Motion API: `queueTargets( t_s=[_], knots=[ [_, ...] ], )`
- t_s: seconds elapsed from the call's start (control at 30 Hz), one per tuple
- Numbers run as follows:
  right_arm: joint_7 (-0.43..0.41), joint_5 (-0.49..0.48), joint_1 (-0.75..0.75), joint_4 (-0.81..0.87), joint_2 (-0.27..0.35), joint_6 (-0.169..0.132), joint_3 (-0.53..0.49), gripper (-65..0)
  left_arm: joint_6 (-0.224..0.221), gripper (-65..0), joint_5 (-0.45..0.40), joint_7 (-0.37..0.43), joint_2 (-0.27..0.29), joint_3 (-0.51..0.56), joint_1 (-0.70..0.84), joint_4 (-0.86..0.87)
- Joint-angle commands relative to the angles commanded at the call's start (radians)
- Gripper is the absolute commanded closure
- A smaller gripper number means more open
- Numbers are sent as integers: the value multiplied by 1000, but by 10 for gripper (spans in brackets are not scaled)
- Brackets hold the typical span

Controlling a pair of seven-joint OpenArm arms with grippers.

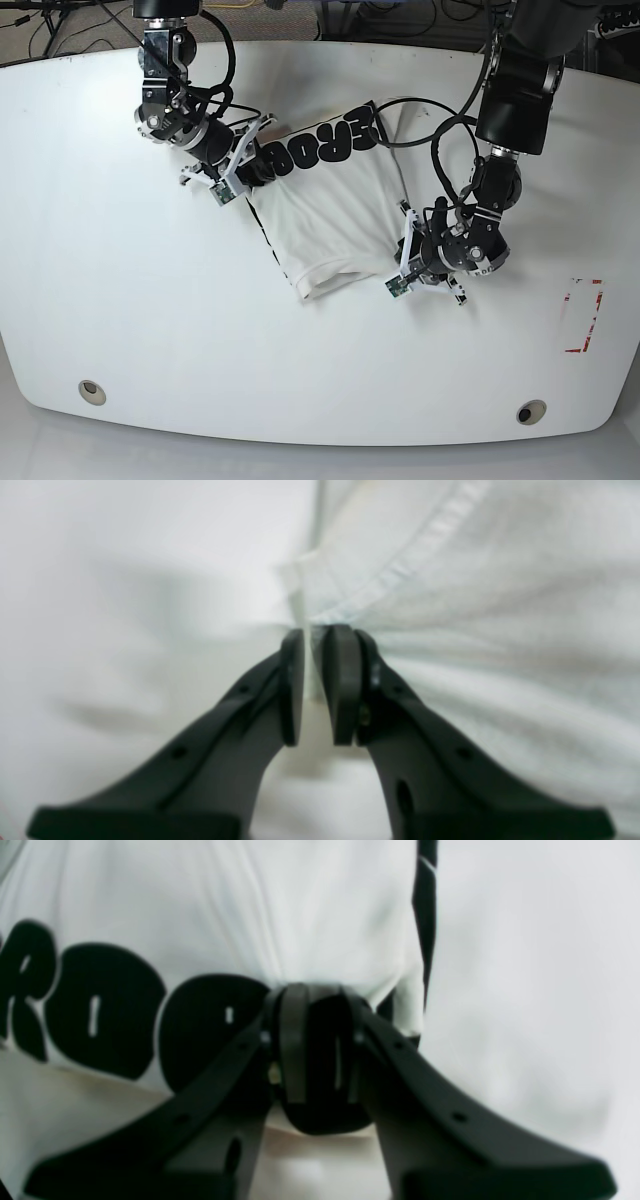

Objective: Layout the t-shirt on the table in an organized manner, then fold the t-shirt properly
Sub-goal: 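Fold the t-shirt over with both grippers into a compact square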

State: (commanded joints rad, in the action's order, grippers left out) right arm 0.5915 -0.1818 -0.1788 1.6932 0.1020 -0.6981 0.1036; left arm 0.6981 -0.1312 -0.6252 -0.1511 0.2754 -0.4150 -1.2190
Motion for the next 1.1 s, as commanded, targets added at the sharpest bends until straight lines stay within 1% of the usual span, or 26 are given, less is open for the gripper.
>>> queueTargets(
  t_s=[0.13, 0.23, 0.3, 0.33, 0.37, 0.4, 0.5, 0.6, 0.67, 0.77, 0.83, 0.9, 0.97, 1.03, 1.1],
  knots=[
    [43, 0, 0, 72, 0, 0, 2, -103, 0, -83, 0, -2, -5, -2, -6, -68],
    [78, 0, 12, 129, 3, 0, 6, -103, 0, -101, 0, -11, -6, -2, -6, -152],
    [94, 0, 40, 155, 3, 0, 3, -103, 0, -115, 0, -43, -6, -3, 2, -207],
    [109, 0, 61, 166, 3, 0, 3, -105, 0, -126, 2, -83, -6, -3, 20, -256],
    [121, 0, 74, 169, 3, 0, 2, -106, 0, -133, 2, -106, -6, -3, 32, -285],
    [133, 0, 97, 169, 0, 0, 0, -108, 0, -142, 2, -132, -2, -3, 48, -330],
    [147, 0, 155, 143, -3, 0, -5, -108, 0, -162, 2, -175, 9, 0, 109, -420],
    [146, 2, 222, 63, -18, 0, -37, -108, 0, -185, 0, -198, 49, 0, 193, -511],
    [146, 2, 255, 15, -15, 0, -46, -105, 0, -192, 0, -203, 60, 0, 241, -540],
    [140, 2, 305, -83, -17, 0, -48, -105, 0, -196, 0, -203, 78, 0, 315, -555],
    [120, 2, 325, -138, -15, 0, -48, -105, 0, -196, -2, -203, 87, 0, 341, -551],
    [61, 3, 338, -204, -6, 0, -44, -105, 0, -196, -2, -198, 94, -2, 374, -540],
    [-6, 3, 338, -270, 17, 0, -51, -105, 0, -196, -2, -196, 92, -2, 397, -520],
    [-41, 3, 336, -308, 28, 0, -51, -105, 0, -196, -2, -196, 87, -2, 405, -503],
    [-49, 3, 331, -328, 34, 0, -49, -105, 0, -196, -2, -196, 84, -3, 407, -486]
  ],
)
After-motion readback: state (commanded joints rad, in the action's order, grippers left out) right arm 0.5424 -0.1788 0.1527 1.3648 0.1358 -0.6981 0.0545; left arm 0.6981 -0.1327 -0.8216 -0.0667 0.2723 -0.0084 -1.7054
